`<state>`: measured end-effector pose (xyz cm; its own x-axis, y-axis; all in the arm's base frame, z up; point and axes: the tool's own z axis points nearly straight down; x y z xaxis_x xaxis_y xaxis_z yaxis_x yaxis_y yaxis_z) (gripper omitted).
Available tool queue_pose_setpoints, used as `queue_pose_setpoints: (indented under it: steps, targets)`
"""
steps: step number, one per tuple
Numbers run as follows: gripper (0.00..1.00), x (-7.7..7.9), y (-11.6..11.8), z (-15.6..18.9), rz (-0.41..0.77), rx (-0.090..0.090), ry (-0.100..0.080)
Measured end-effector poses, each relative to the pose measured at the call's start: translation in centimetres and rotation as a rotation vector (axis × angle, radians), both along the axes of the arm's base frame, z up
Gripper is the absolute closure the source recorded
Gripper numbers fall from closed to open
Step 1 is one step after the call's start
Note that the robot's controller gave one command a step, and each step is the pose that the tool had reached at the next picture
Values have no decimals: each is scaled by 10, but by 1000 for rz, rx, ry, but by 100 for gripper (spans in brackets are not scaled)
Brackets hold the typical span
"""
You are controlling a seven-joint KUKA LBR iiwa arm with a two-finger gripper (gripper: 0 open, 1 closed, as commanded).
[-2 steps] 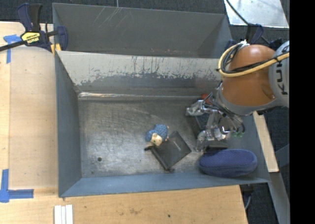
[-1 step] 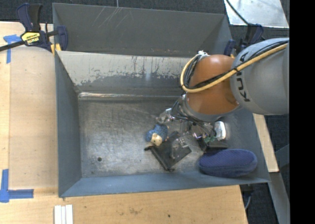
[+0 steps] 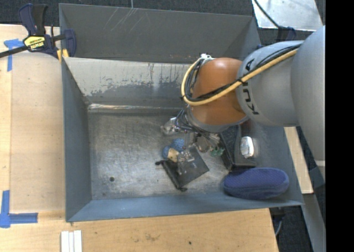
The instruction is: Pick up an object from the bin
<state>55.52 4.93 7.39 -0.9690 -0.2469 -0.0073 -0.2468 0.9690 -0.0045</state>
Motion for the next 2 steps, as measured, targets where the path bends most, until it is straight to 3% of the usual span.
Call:
queue_pose_setpoints:
  steps: [1, 2]
  targets:
    - [100, 3, 1, 3, 0, 5, -13]
    - [100, 7, -15, 153, 356, 0, -2]
